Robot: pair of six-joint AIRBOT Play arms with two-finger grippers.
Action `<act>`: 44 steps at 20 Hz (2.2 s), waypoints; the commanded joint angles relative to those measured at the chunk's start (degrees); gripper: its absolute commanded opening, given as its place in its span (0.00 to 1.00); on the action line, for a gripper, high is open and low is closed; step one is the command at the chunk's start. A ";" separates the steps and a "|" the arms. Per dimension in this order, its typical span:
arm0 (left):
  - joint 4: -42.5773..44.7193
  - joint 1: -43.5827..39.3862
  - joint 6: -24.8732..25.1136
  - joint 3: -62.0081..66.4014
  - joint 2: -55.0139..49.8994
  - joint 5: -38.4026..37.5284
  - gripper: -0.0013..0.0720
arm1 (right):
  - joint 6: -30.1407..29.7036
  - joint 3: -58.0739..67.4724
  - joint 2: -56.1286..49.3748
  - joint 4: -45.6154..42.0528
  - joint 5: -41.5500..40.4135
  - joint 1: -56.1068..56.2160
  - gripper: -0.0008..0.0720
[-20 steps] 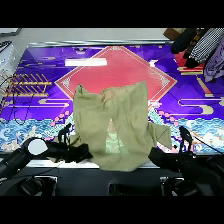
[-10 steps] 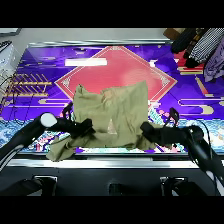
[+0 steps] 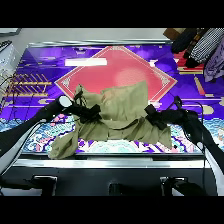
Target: Fold the clothes and pants, and hang the long-sleeved shirts on hangers.
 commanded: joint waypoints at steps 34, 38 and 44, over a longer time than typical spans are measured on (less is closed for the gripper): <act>39.08 21.24 5.77 11.02 13.73 -25.11 0.94 | 0.33 19.10 -19.58 -27.10 -17.68 18.91 0.56; 39.15 21.24 5.77 10.99 13.70 -25.09 0.94 | 1.97 19.08 -19.80 -30.32 -17.66 18.91 0.56; 39.15 21.24 5.77 10.97 13.73 -25.14 0.94 | 3.41 19.10 -21.81 -27.08 -15.21 19.87 0.39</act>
